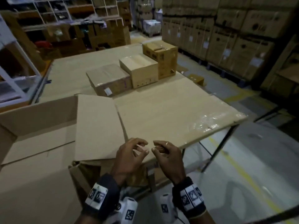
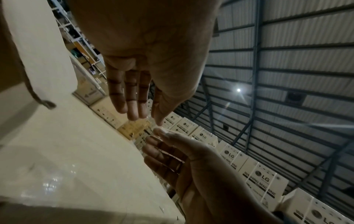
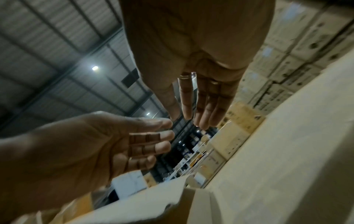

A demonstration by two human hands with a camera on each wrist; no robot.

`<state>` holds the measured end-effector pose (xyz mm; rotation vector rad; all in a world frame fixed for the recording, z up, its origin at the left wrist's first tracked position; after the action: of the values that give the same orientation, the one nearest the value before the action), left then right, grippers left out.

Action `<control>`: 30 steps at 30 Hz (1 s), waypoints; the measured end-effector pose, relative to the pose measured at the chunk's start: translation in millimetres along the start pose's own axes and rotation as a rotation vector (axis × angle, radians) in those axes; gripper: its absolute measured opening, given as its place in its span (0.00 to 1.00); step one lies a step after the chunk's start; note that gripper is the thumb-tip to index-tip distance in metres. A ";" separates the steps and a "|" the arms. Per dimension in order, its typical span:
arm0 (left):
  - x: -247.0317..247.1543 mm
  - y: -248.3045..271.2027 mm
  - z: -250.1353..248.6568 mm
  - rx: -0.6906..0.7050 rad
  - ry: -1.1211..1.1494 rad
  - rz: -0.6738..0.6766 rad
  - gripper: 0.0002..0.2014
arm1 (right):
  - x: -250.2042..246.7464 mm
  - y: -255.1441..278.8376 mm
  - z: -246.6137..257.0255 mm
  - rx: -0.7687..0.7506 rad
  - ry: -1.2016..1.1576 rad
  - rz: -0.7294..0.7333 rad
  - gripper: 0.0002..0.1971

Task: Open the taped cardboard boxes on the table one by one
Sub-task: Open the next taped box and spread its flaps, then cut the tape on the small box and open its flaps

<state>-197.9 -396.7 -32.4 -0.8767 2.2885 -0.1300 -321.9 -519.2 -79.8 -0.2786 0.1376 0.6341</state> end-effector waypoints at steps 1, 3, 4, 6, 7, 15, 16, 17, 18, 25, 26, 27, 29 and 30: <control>7.3 -4.7 -0.6 -0.002 -0.006 0.014 0.09 | -7.9 -1.6 -4.0 0.013 -0.014 -0.008 0.13; 16.8 -16.7 2.3 -0.021 -0.025 0.023 0.09 | -22.9 -5.3 -13.1 0.048 -0.025 -0.038 0.12; 19.7 -23.6 3.8 -0.030 -0.034 0.021 0.10 | -30.0 -8.0 -18.5 0.066 -0.024 -0.056 0.12; 23.6 -39.4 6.9 -0.045 -0.037 0.008 0.11 | -41.7 -17.5 -27.5 0.090 -0.019 -0.080 0.12; 24.0 -48.6 8.8 -0.050 -0.032 0.000 0.11 | -45.3 -23.6 -29.9 0.094 -0.012 -0.084 0.12; -6.3 -140.0 51.0 -0.120 0.049 -0.160 0.11 | -45.6 -121.2 -12.4 0.003 0.062 -0.070 0.12; -14.7 -153.7 58.6 -0.123 0.062 -0.190 0.11 | -39.9 -140.3 -8.4 0.000 0.070 -0.056 0.13; -24.7 -166.5 66.1 -0.127 0.066 -0.221 0.11 | -32.5 -159.0 -3.5 -0.007 0.077 -0.036 0.13; -36.3 -180.0 73.4 -0.132 0.065 -0.258 0.11 | -23.7 -178.8 4.1 -0.028 0.089 -0.013 0.13; -120.0 -246.0 131.6 -0.276 -0.043 -0.363 0.17 | 60.7 -309.3 56.4 -0.162 0.225 0.200 0.16; -126.4 -252.7 138.3 -0.296 -0.062 -0.332 0.20 | 73.9 -326.1 62.3 -0.169 0.234 0.223 0.17; -132.5 -259.0 145.0 -0.310 -0.070 -0.312 0.22 | 87.1 -342.3 67.3 -0.179 0.240 0.241 0.18; -145.7 -270.5 158.9 -0.343 -0.072 -0.330 0.25 | 116.0 -372.7 74.3 -0.204 0.260 0.287 0.19; -152.8 -274.9 167.6 -0.364 -0.063 -0.362 0.25 | 130.5 -387.2 75.0 -0.210 0.274 0.311 0.20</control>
<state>143.6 -489.4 10.5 -1.4571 2.1066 0.1606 18.1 -721.3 47.1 -0.5538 0.3841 0.9190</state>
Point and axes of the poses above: each hand's wrist, its own y-axis away from the middle knuckle, its own x-axis out of the palm, z = x × y, the point moved 9 cm from there along -y, towards the middle knuckle, and after that the axes turned 5 degrees about x, right-handed, at the moved point
